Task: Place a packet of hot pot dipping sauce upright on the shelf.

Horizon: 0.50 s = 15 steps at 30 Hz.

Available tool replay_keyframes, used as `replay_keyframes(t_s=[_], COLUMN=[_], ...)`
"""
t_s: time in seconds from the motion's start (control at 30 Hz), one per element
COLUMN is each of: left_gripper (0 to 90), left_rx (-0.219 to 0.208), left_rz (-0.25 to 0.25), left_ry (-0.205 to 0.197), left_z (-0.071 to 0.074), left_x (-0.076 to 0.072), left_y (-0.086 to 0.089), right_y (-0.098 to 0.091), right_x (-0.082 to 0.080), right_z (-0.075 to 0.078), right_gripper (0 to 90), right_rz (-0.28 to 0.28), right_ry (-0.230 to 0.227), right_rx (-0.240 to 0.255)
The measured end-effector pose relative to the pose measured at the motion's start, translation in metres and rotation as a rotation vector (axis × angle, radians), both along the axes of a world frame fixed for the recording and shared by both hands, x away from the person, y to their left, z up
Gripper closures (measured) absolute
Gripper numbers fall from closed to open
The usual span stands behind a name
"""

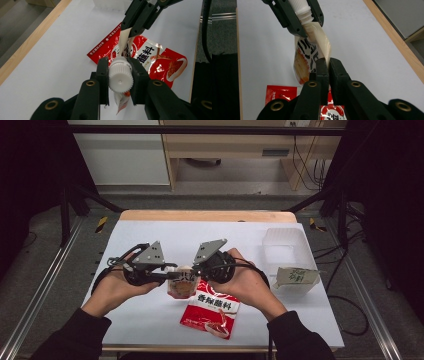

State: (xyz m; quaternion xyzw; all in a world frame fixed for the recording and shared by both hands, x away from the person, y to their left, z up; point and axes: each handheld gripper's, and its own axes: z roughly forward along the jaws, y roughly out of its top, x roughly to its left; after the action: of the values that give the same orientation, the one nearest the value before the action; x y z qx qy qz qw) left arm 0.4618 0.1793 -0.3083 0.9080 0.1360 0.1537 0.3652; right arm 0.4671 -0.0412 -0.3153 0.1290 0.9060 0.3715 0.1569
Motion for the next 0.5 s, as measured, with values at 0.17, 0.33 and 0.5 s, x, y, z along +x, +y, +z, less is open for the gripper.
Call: replay_keyframes(t_s=[0.17, 0.33, 0.5], left_gripper=[72.8, 72.9, 72.9], left_rx=[0.019, 0.014, 0.015], left_rz=[-0.016, -0.026, -0.036], left_ry=[-0.005, -0.008, -0.009], left_z=[0.0004, 0.0006, 0.0001], left_x=[-0.0011, -0.0025, -0.0032], left_y=[-0.0056, -0.0080, -0.0101], right_y=[-0.0039, -0.0031, 0.0005], right_x=[0.0005, -0.0014, -0.0017], right_z=[0.0012, 0.0015, 0.0016], right_gripper=[76.5, 62.3, 54.3], right_rz=[0.007, 0.021, 0.040], right_ry=[-0.003, -0.038, -0.056], right_rx=[-0.028, -0.090, -0.119])
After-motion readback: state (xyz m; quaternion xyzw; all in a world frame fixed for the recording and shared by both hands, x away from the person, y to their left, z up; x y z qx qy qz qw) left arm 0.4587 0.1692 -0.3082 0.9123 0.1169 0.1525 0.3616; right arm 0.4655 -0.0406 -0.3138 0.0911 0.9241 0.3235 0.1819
